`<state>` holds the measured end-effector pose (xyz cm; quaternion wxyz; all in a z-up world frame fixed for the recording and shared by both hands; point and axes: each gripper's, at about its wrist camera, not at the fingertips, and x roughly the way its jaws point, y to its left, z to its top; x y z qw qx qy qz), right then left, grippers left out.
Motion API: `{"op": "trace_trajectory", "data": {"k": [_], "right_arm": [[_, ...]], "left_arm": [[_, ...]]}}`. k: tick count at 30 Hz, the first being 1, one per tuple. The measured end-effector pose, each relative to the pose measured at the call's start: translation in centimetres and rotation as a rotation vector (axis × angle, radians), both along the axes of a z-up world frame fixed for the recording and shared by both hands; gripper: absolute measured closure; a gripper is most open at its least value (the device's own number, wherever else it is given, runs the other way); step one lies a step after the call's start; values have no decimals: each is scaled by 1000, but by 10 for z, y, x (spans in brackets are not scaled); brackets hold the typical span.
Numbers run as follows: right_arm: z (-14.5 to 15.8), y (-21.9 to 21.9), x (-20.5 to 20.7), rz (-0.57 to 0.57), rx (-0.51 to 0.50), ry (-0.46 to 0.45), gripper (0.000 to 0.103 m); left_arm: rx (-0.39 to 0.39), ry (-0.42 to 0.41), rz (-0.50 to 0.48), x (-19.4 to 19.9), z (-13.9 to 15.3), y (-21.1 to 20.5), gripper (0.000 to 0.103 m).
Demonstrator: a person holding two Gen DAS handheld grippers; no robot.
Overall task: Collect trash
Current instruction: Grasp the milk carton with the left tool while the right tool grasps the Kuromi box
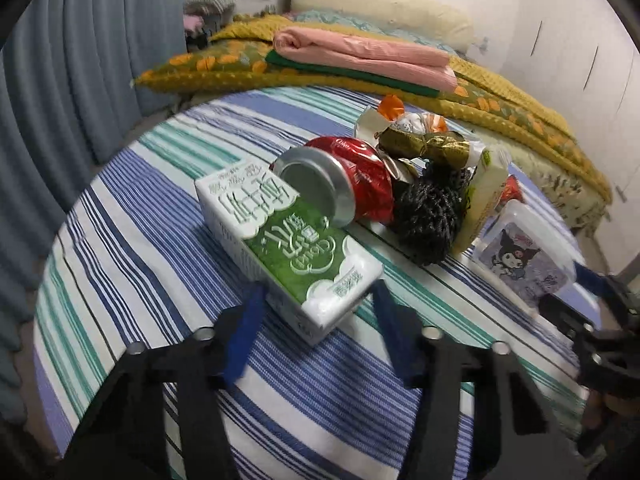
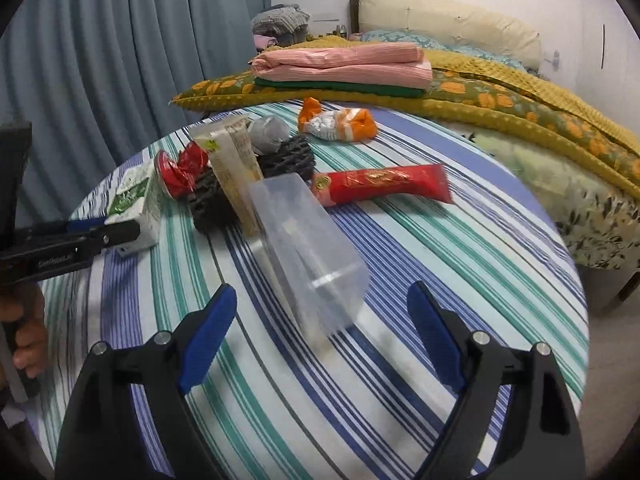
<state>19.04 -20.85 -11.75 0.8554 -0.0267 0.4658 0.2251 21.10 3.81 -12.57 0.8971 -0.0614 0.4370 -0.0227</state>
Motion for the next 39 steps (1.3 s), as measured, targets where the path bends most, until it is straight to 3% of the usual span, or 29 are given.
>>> {"op": "trace_trajectory", "data": {"k": [2,4,6,9,12,17,18,21,24,26,28,33,37,38,39], "right_arm": [[-1,3,2,1,5,6,32],[-4,2,4,-11,13,35,59],[-3,-2,3,-21,33,52,64],[1,-8,-2,-22,90,91,65],[8,-23,-13,-28,225,191,66],[-2,-52,-25,-120,318,306,66],[-2,-60,-27,-158,319,307,62],[2,-68,-30,-225,198,262,42],[12,-67,-35,-234,63,177,35],[18,-62,-40,-205,7,118,28],[25,-52,-46,-155,-35,51,19],[19,-25,-40,-15,-121,-35,17],[2,-8,-30,40,-155,-26,17],[-1,-7,-28,39,-154,-9,19],[-4,-7,-26,32,-146,11,31]], "left_arm": [[-36,5,-12,-2,-2,6,64],[-60,6,-30,-3,-4,10,71],[-74,7,-53,-3,-4,11,75],[-72,13,-103,-8,-4,12,76],[-51,24,-154,-21,-3,16,76],[6,46,-156,-37,-3,36,75],[30,44,-150,-39,-2,39,75],[56,42,-116,-44,1,49,74],[78,8,-84,-49,10,50,53],[89,-31,-73,-52,17,46,17],[91,-83,-74,-53,26,39,9],[173,-25,-63,-14,14,16,7],[224,38,-8,13,-5,15,7],[221,46,0,16,-7,18,7],[205,56,9,20,-9,22,9]]}}
